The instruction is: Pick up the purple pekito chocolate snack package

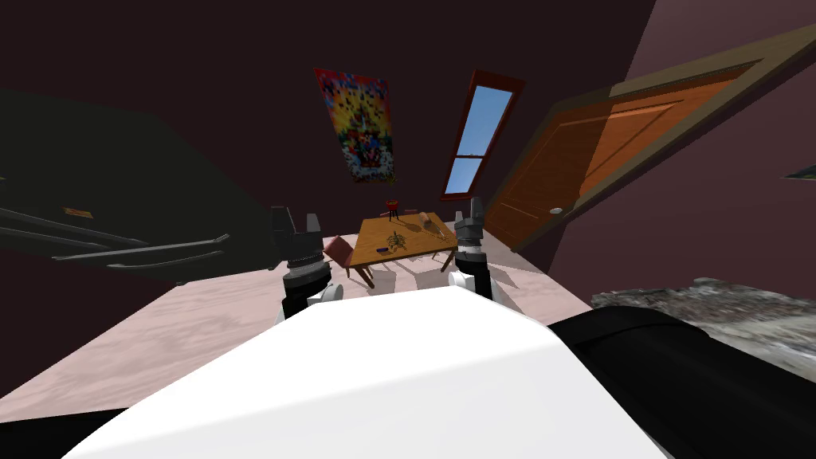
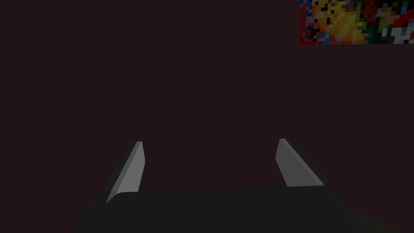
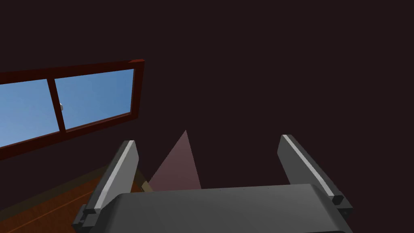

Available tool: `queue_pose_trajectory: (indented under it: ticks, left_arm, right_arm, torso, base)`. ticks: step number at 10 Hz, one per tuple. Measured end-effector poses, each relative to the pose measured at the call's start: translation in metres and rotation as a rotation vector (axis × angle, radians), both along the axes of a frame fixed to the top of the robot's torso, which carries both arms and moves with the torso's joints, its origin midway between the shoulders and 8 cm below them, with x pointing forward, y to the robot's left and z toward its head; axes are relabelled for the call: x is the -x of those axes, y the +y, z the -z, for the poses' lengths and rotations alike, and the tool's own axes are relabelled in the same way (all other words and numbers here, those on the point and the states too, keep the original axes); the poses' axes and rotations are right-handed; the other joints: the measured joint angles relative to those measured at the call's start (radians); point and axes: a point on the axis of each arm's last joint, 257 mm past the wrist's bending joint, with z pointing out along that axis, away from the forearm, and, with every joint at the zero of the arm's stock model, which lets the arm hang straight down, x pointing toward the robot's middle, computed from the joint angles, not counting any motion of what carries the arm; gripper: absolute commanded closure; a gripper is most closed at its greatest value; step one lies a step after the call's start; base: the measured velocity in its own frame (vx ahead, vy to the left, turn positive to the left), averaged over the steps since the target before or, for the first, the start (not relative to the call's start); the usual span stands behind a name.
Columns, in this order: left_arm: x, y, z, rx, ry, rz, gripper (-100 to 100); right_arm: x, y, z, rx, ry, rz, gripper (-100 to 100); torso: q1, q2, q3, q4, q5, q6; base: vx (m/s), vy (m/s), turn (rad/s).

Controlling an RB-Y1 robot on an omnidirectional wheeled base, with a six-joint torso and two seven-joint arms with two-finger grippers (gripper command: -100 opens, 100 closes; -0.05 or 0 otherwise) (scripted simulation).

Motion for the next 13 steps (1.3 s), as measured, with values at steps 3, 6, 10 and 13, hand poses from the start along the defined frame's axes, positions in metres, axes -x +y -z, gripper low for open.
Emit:
queue_pose_trajectory:
  ticks: [3,6,10,13]
  left_arm:
    - [-0.017,-0.007,0.015,-0.044,0.055,0.029,-100]
    - [-0.050,-0.010,0.042,-0.078,0.157,0.054,-100]
    - [-0.083,-0.007,0.075,-0.093,0.271,0.063,-100]
    - [-0.115,-0.001,0.103,-0.096,0.372,0.063,-100]
  right_arm:
    - [0.000,0.000,0.000,0.000,0.000,0.000,0]
    - [0.000,0.000,0.000,0.000,0.000,0.000,0]
    - [0.000,0.000,0.000,0.000,0.000,0.000,0]
    - [0.000,0.000,0.000,0.000,0.000,0.000,0]
  torso:
    - [0.001,0.000,0.000,0.000,0.000,0.000]
    - [0.001,0.000,0.000,0.000,0.000,0.000]
    - [0.000,0.000,0.000,0.000,0.000,0.000]
    - [0.001,-0.001,0.000,0.000,0.000,0.000]
  base:
    - [-0.006,0.006,-0.038]
    - [-0.004,0.008,-0.065]
    - [-0.001,0.004,-0.038]
    - [0.000,0.006,-0.054]
